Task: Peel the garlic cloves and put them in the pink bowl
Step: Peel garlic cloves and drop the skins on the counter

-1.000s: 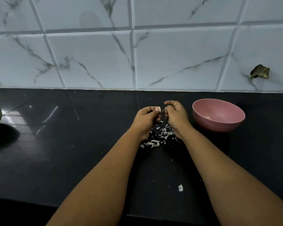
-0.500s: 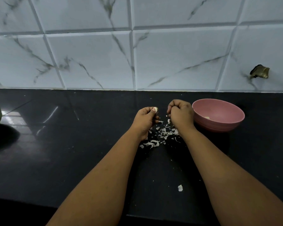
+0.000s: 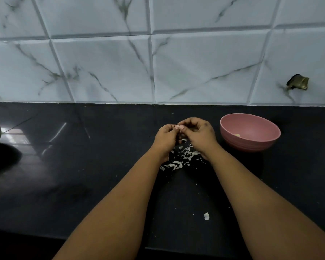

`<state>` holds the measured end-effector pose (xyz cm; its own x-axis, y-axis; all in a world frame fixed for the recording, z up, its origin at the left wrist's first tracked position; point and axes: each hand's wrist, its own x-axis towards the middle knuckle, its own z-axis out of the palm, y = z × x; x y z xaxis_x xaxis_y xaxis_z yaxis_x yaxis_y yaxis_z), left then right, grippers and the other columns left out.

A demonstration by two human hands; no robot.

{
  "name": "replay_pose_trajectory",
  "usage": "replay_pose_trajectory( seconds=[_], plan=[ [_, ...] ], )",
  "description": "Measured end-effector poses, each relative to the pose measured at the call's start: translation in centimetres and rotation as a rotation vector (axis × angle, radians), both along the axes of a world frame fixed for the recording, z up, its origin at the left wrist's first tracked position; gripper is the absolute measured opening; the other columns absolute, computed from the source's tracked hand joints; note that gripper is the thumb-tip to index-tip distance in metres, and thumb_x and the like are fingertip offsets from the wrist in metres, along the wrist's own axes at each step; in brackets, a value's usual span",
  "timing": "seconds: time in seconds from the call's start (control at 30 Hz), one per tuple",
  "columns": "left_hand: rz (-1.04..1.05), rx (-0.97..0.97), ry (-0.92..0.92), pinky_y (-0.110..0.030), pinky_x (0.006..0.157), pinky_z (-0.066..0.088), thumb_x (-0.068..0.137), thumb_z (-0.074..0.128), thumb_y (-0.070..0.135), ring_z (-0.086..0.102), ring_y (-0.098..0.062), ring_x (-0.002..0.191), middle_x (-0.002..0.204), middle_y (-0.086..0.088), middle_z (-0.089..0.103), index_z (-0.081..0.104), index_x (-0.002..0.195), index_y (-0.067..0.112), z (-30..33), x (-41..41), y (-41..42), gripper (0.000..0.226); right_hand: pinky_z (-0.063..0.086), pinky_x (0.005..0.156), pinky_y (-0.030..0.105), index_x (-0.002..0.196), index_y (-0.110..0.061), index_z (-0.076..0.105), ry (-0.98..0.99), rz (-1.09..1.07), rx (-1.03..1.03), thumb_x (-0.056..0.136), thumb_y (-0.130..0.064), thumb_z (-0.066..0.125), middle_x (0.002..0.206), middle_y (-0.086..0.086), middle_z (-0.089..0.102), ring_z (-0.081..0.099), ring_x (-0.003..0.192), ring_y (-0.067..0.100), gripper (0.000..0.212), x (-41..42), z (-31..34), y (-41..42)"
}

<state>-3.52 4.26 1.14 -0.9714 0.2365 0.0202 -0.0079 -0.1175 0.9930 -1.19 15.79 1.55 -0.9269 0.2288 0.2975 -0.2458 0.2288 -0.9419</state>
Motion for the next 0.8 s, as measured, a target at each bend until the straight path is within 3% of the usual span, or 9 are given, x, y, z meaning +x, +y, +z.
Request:
replay_pose_trajectory(
  seconds=[0.1, 0.23, 0.53, 0.67, 0.8],
  plan=[
    [-0.007, 0.035, 0.001, -0.017, 0.053, 0.047, 0.102, 0.047, 0.01, 0.058, -0.003, 0.053, 0.072, -0.004, 0.062, 0.059, 0.087, 0.007, 0.12, -0.03, -0.11, 0.02, 0.056, 0.069, 0.021, 0.087, -0.014, 0.07, -0.032, -0.004, -0.097, 0.089, -0.003, 0.066, 0.084, 0.004, 0.072, 0.068, 0.072, 0.01, 0.011, 0.1, 0.21, 0.01],
    [-0.034, 0.03, 0.055, -0.017, 0.054, 0.047, 0.1, 0.052, 0.011, 0.059, -0.003, 0.057, 0.073, -0.002, 0.064, 0.062, 0.096, 0.002, 0.15, 0.16, -0.17, 0.014, 0.053, 0.065, 0.016, 0.091, -0.013, 0.069, -0.031, -0.029, -0.175, 0.088, -0.001, 0.065, 0.084, -0.001, 0.069, 0.066, 0.072, 0.005, 0.012, 0.06, 0.32, 0.12],
    [0.134, -0.19, 0.207, -0.014, 0.055, 0.048, 0.099, 0.057, 0.012, 0.062, 0.001, 0.058, 0.077, -0.003, 0.069, 0.069, 0.098, 0.003, -0.29, -0.07, -0.43, 0.015, 0.058, 0.076, 0.024, 0.09, -0.016, 0.075, -0.055, -0.039, -0.159, 0.082, 0.005, 0.06, 0.089, 0.001, 0.075, 0.07, 0.078, 0.009, 0.027, -0.06, 0.2, -0.32],
    [0.144, -0.294, 0.252, -0.028, 0.062, 0.051, 0.099, 0.054, 0.015, 0.062, -0.014, 0.069, 0.085, -0.013, 0.072, 0.068, 0.095, 0.007, -0.43, -0.25, -0.49, 0.017, 0.058, 0.078, 0.026, 0.087, -0.013, 0.075, -0.049, -0.029, -0.149, 0.085, -0.002, 0.067, 0.088, 0.004, 0.075, 0.072, 0.081, 0.014, 0.014, -0.29, -0.05, -0.15],
    [0.139, -0.389, 0.302, -0.03, 0.067, 0.049, 0.099, 0.052, 0.013, 0.06, -0.013, 0.072, 0.082, -0.003, 0.07, 0.065, 0.086, 0.018, -0.39, -0.17, -0.43, 0.019, 0.058, 0.075, 0.026, 0.09, -0.008, 0.073, -0.063, -0.04, -0.127, 0.087, -0.004, 0.068, 0.088, 0.008, 0.074, 0.073, 0.082, 0.017, 0.007, -0.4, -0.18, 0.07]
  ],
)
